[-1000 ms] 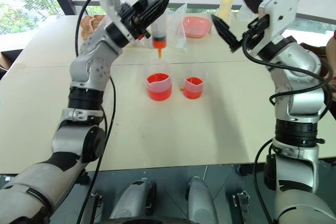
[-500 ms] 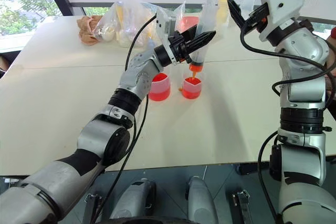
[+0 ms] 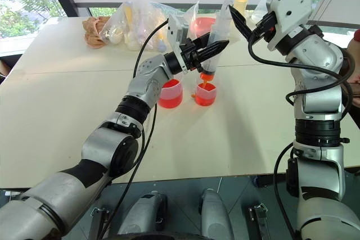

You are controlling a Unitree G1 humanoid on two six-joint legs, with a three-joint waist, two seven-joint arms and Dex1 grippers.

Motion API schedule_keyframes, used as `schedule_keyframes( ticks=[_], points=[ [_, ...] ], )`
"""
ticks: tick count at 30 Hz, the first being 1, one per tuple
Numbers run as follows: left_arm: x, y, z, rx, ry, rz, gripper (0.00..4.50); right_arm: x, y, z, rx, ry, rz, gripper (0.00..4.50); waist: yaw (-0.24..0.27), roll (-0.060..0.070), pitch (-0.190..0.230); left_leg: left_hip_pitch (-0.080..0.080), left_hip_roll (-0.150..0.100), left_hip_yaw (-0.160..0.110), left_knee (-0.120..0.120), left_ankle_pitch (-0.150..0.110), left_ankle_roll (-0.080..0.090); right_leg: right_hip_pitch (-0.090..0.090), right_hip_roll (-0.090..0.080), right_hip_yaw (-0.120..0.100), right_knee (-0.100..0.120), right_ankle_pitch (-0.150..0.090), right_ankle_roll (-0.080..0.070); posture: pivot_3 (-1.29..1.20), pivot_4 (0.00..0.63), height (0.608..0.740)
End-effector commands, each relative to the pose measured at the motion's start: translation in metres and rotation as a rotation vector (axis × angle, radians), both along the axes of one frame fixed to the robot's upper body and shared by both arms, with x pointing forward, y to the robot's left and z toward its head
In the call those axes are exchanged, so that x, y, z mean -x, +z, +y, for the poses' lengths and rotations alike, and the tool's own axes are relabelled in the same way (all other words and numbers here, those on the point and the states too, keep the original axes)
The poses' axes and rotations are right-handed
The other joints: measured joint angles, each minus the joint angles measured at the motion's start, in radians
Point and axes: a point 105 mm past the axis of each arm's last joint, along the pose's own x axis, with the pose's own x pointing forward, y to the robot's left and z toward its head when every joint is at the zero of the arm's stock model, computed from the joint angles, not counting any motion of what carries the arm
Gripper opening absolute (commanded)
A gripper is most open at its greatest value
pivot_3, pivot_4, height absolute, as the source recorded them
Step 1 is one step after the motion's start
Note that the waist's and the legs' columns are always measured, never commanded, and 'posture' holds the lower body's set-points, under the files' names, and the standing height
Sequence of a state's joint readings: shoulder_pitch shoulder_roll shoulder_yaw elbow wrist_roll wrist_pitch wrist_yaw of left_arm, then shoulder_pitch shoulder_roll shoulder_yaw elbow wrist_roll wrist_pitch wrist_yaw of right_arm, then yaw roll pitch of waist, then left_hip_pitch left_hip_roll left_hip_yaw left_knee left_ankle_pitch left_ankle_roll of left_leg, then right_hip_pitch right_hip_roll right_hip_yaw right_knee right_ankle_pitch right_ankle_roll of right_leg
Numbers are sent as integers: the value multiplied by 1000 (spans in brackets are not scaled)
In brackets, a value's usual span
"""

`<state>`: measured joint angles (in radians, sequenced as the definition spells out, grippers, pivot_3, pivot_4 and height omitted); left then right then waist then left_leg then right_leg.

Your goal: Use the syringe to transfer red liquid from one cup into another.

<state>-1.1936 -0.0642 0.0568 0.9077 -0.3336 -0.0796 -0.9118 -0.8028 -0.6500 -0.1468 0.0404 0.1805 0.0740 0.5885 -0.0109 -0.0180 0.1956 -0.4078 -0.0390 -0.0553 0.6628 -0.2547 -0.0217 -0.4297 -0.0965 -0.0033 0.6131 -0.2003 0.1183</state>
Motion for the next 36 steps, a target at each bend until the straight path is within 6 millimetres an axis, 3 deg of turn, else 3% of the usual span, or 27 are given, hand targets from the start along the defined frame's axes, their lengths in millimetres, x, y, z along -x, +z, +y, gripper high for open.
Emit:
schedule_keyframes(
  ticks=[1, 5, 7, 13, 26, 36],
  points=[
    [12, 20, -9, -3, -39, -117, 1456, 5, 4, 6, 24, 28, -20, 4201, 0, 0, 0, 0, 0, 0, 0, 0, 0, 0, 0, 0, 0, 0, 0, 0, 150, 740],
    [14, 12, -13, -25, -47, -121, 1456, 3, 6, 8, 32, 39, -28, 4201, 0, 0, 0, 0, 0, 0, 0, 0, 0, 0, 0, 0, 0, 0, 0, 0, 150, 740],
    [14, 11, -14, -24, -47, -118, 1456, 3, 8, 9, 40, 42, -37, 3342, 1, 0, 0, 0, 0, 0, 0, 0, 0, 0, 0, 0, 0, 0, 0, 0, 150, 740],
    [15, 14, -16, -12, -52, -116, 1456, 1, 7, 15, 64, 67, -39, 131, -2, 0, 0, 0, 0, 0, 0, 0, 0, 0, 0, 0, 0, 0, 0, 0, 150, 740],
    [18, 44, -18, 56, -22, -174, 1456, 4, -51, 40, 118, 159, 158, 54, 1, 0, 0, 0, 0, 0, 0, 0, 0, 0, 0, 0, 0, 0, 0, 0, 150, 740],
    [25, 73, -16, 140, -27, -212, 1456, 7, -66, 45, 104, 176, 218, 54, 1, 0, 0, 0, 0, 0, 0, 0, 0, 0, 0, 0, 0, 0, 0, 0, 150, 740]
  ],
)
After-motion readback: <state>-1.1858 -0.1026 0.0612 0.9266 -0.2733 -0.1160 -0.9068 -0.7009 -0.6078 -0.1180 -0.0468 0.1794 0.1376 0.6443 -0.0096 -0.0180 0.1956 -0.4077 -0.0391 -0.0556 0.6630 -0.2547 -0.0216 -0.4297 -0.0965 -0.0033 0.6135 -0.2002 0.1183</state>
